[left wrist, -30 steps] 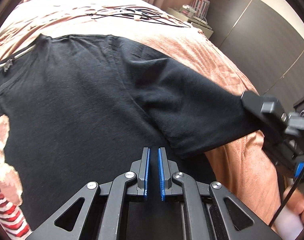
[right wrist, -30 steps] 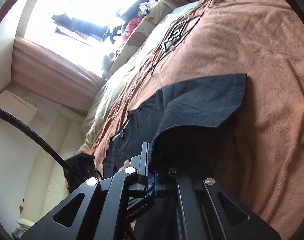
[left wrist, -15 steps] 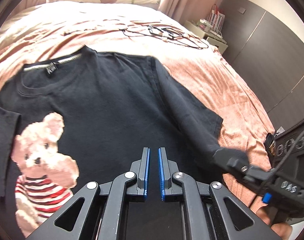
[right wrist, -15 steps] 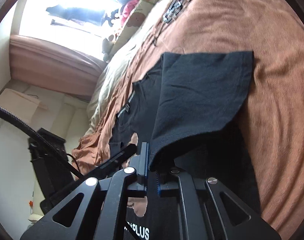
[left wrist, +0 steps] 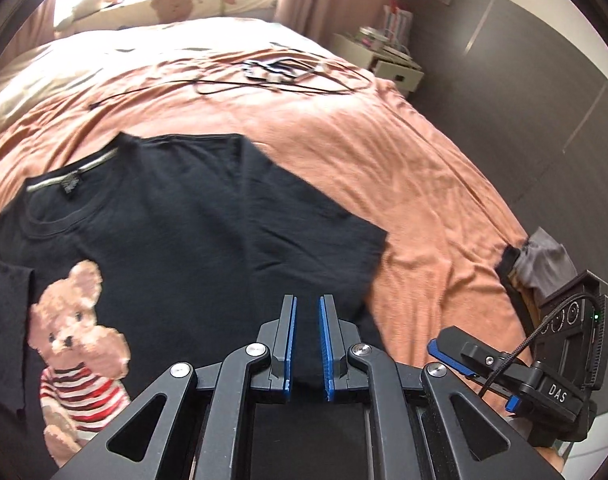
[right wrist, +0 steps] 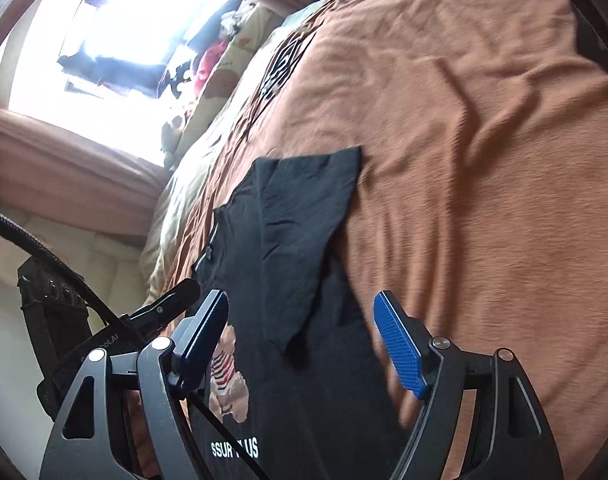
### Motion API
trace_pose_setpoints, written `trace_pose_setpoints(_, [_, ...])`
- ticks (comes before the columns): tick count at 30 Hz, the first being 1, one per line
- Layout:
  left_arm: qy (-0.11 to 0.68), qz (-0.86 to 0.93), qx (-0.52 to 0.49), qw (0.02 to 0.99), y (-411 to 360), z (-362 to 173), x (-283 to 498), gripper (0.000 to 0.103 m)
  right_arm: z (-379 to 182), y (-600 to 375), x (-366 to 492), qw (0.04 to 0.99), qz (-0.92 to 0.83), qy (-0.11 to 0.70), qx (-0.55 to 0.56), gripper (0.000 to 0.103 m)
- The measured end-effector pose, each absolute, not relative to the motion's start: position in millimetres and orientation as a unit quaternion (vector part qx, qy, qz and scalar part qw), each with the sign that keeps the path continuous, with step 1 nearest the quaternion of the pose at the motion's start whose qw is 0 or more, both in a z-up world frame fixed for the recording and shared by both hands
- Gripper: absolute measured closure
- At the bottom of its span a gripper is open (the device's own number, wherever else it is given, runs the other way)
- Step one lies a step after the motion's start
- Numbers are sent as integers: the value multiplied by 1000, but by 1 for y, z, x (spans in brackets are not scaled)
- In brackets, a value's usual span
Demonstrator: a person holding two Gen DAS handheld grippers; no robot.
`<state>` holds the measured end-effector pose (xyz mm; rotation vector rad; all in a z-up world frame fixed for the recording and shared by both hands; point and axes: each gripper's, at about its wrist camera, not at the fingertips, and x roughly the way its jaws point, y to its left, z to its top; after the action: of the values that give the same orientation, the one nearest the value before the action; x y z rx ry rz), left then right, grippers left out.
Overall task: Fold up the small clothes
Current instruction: 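Move both grippers to the newly folded side edge of the shirt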
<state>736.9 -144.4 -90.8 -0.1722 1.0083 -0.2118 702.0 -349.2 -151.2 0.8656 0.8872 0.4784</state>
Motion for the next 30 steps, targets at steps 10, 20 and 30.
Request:
trace_pose_setpoints(10, [507,-132,-59,850,-202,-124,767,47,-144,-374,700,801,196,390,409,51])
trace_pose_setpoints(20, [507,-132,-18,852,-234,-158,805,43,-154,-390,703,796,184,403,414,63])
trace_pose_setpoints(30, [506,-115,22,854,-246,-186,831,67,-148,-386,705,798,184,408,404,63])
